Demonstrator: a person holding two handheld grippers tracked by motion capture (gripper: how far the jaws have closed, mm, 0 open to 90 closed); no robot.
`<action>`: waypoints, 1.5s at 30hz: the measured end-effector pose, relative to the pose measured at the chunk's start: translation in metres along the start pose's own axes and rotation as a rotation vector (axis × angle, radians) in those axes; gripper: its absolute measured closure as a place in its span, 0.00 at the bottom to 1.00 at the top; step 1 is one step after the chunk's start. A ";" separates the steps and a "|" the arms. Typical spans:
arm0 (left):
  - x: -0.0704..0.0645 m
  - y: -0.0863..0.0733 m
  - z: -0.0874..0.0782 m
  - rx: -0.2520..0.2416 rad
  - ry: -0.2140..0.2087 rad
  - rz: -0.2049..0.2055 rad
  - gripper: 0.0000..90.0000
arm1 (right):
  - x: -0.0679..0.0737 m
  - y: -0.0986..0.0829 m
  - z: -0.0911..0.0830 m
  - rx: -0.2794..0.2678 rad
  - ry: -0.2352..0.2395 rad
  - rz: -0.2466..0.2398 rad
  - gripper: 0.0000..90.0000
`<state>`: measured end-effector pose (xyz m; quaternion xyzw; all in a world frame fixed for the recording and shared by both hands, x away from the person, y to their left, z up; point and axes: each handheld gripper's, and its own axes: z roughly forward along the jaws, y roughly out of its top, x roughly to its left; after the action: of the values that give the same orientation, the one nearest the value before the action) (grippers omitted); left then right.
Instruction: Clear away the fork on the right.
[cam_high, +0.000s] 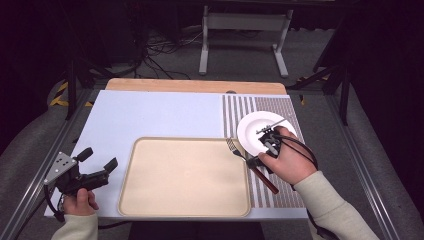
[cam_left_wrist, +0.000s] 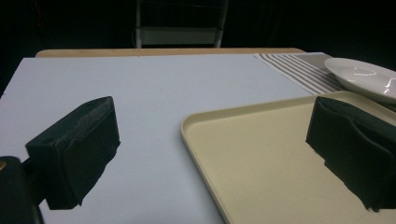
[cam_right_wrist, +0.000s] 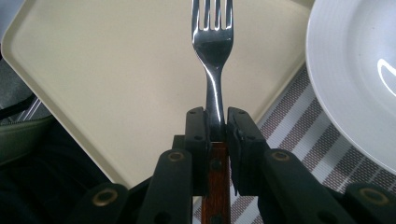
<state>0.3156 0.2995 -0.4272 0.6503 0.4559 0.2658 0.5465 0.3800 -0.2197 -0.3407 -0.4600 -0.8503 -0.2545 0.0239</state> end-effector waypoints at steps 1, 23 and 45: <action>0.000 0.000 0.000 0.000 -0.001 0.000 0.04 | 0.002 0.001 0.002 0.002 0.000 0.002 0.87; 0.001 0.000 0.000 -0.001 -0.003 0.000 0.04 | 0.028 0.021 0.036 0.022 -0.014 0.032 0.87; 0.001 0.001 -0.001 0.001 -0.006 0.005 0.04 | 0.034 0.025 0.065 0.085 -0.044 0.100 0.87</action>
<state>0.3157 0.3010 -0.4266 0.6523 0.4528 0.2650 0.5471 0.3933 -0.1530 -0.3772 -0.5060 -0.8367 -0.2062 0.0373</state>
